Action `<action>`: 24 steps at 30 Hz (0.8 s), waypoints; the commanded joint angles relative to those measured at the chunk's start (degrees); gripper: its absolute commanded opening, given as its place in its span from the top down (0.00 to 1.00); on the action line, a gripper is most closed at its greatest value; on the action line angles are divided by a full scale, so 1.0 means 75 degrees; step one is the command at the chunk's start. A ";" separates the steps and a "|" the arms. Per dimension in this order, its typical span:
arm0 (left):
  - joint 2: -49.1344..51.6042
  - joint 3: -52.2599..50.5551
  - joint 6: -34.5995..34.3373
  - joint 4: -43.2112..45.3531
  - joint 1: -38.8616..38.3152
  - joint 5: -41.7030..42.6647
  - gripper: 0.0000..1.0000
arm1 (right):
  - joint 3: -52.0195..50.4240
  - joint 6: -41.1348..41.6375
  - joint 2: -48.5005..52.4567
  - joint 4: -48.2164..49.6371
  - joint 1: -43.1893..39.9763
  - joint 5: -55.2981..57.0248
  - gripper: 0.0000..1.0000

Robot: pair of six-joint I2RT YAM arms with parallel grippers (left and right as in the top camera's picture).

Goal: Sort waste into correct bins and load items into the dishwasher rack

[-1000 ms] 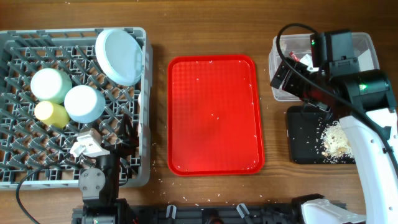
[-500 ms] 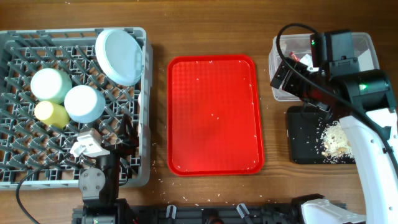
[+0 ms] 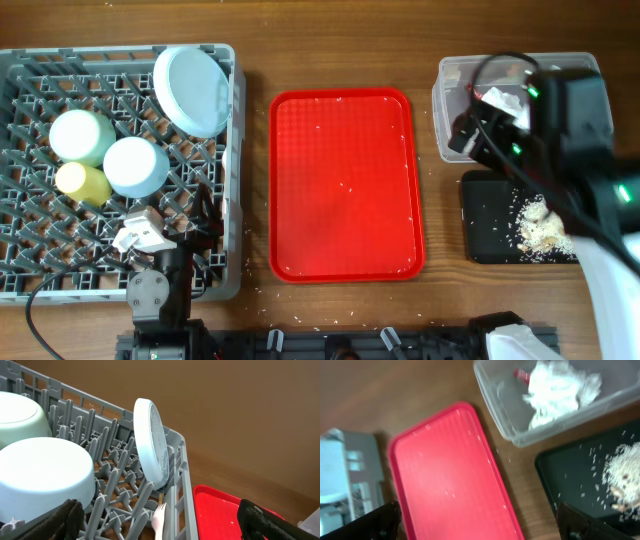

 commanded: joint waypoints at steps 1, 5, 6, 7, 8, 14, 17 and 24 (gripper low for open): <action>-0.0076 -0.0029 0.0154 -0.0023 0.0076 0.0099 0.00 | 0.0029 0.0358 -0.1046 0.0248 -0.0015 0.0697 0.00; -0.0076 -0.0029 0.0154 -0.0023 0.0076 0.0096 0.00 | -0.0831 0.0898 -0.2334 0.0364 -0.0012 0.0857 0.00; -0.0076 -0.0029 0.0154 -0.0023 0.0076 0.0099 0.00 | -0.1224 0.0898 -0.2655 0.0455 -0.0012 0.0854 0.00; -0.0076 -0.0029 0.0154 -0.0023 0.0076 0.0096 0.00 | -0.1652 0.0839 -0.2999 0.0699 -0.0012 0.0804 0.00; -0.0076 -0.0029 0.0154 -0.0023 0.0076 0.0096 0.00 | -0.2192 0.0347 -0.3418 0.1145 -0.0012 0.0644 0.00; -0.0076 -0.0029 0.0154 -0.0023 0.0076 0.0096 0.00 | -0.5479 -0.2847 -0.5989 0.4453 -0.0015 -0.1402 0.01; -0.0076 -0.0029 0.0154 -0.0023 0.0076 0.0096 0.00 | -0.7277 -0.3246 -0.6811 0.5863 -0.0012 -0.2063 0.00; -0.0076 -0.0029 0.0157 -0.0023 0.0076 0.0096 0.00 | -0.9751 -0.3258 -0.8014 0.8020 -0.0012 -0.2763 0.00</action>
